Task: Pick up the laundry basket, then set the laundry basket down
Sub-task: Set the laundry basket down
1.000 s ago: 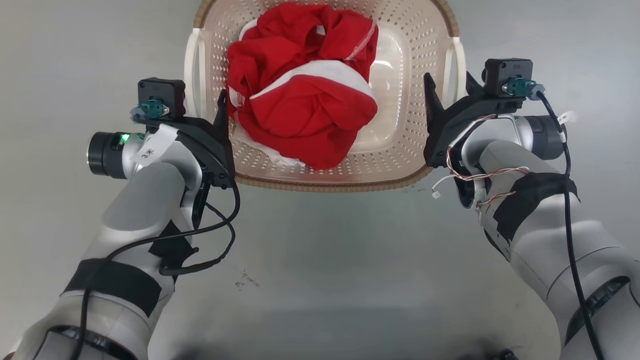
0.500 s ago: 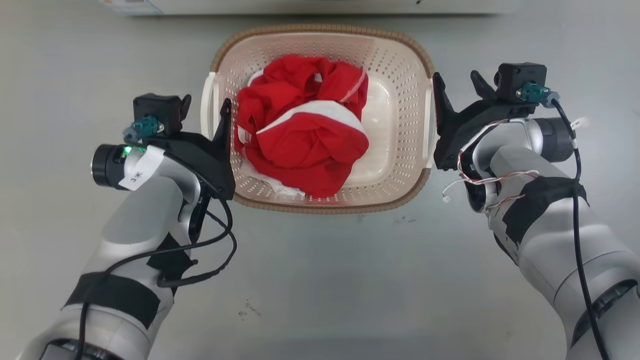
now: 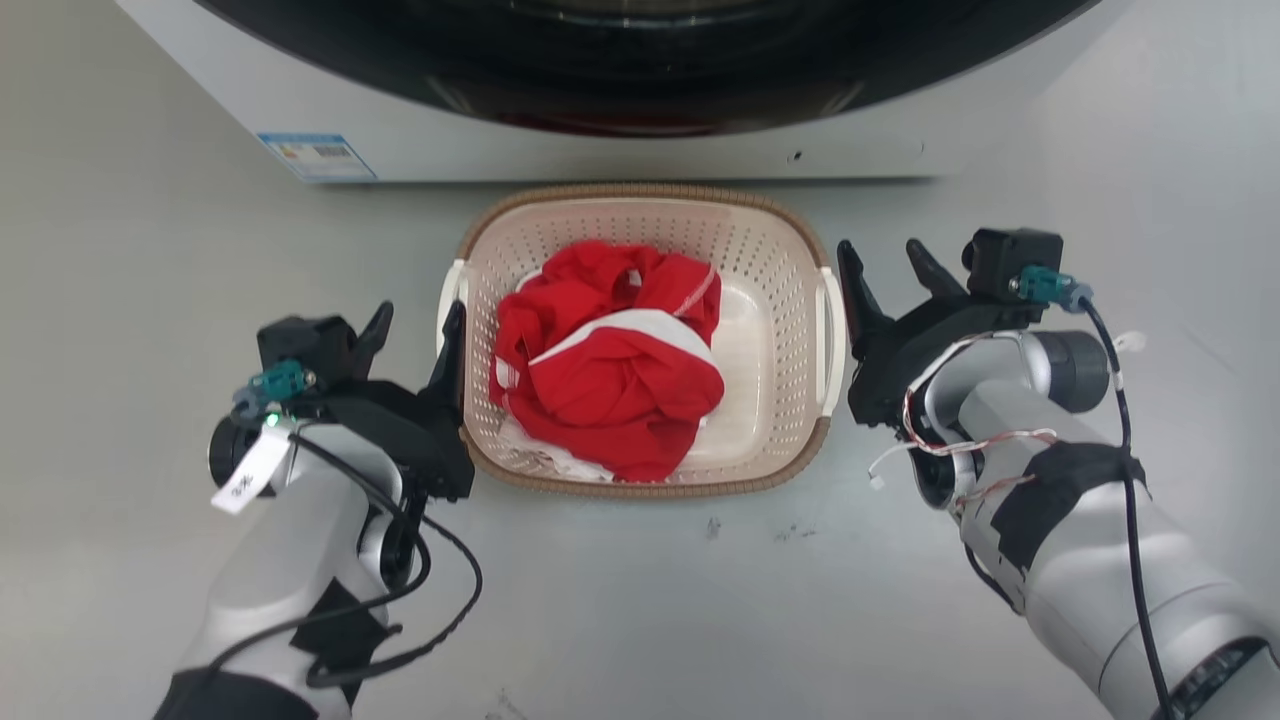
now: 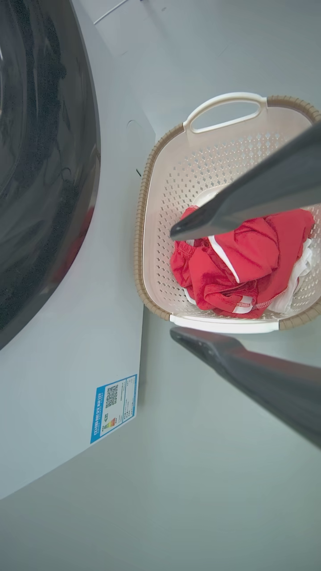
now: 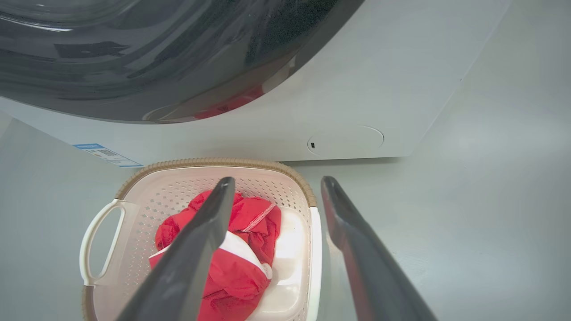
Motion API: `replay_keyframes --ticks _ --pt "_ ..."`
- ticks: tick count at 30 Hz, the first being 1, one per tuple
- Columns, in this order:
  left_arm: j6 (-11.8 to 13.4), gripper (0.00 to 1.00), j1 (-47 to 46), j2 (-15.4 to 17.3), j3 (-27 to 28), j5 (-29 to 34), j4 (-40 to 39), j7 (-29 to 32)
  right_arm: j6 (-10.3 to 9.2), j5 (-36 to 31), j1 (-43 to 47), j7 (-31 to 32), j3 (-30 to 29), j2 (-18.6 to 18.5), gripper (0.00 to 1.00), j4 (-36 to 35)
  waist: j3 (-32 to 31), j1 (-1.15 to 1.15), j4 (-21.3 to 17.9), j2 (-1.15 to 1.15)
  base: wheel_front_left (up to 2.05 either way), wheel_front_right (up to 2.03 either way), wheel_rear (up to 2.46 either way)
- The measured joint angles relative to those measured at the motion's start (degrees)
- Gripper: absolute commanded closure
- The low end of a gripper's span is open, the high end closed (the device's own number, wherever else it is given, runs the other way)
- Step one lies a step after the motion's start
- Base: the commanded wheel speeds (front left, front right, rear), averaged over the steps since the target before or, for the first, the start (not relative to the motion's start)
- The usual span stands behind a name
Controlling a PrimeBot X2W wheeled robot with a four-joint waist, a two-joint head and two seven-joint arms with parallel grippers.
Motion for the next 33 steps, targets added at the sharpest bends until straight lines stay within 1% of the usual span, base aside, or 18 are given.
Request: replay_keyframes --ticks 6,12,18,20,23,25,30,33 --pt "2.01 0.0 7.59 0.35 3.18 0.27 -6.27 0.0 -0.89 -1.62 5.71 0.0 -3.78 -0.96 0.0 -4.75 -5.01 0.0 -0.03 0.0 0.0 0.0 0.0" --pt "4.75 0.0 15.4 1.44 6.11 2.36 -13.19 0.0 -2.18 -4.99 12.49 0.0 -7.17 -1.67 0.0 -10.74 -10.08 0.0 -0.14 0.0 0.0 0.0 0.0" --pt "7.0 0.0 23.76 2.43 8.15 5.58 -20.35 0.0 -2.85 -9.22 19.83 0.0 -10.06 -2.9 0.0 -17.14 -15.16 0.0 -0.38 -0.01 0.0 0.0 0.0" --pt "7.25 0.0 26.39 2.57 8.66 6.32 -22.62 0.0 -3.32 -10.83 22.59 0.0 -11.25 -3.23 0.0 -19.47 -16.87 0.0 -0.47 -0.01 0.0 0.0 0.0" --pt "7.94 0.0 30.52 2.67 9.69 7.89 -26.25 0.0 -3.36 -12.84 26.53 0.01 -12.78 -3.79 0.0 -22.74 -19.42 0.0 -0.6 0.0 0.0 0.0 0.0" --pt "8.09 0.0 33.39 2.68 10.17 8.58 -28.37 0.0 -3.72 -14.54 29.13 0.01 -13.8 -4.02 0.0 -25.03 -21.12 0.0 -0.69 -0.01 0.0 0.0 0.0" --pt "9.02 0.0 39.76 2.63 11.68 9.82 -34.03 0.0 -3.85 -18.27 35.55 0.0 -16.3 -4.78 0.0 -31.17 -25.18 0.0 -0.9 -0.01 0.0 0.0 0.0" --pt "9.11 0.0 43.02 2.52 12.51 10.56 -37.26 0.0 -3.87 -20.31 39.06 0.0 -17.84 -4.92 0.0 -34.88 -27.28 0.0 -1.04 -0.01 0.0 0.0 0.0"
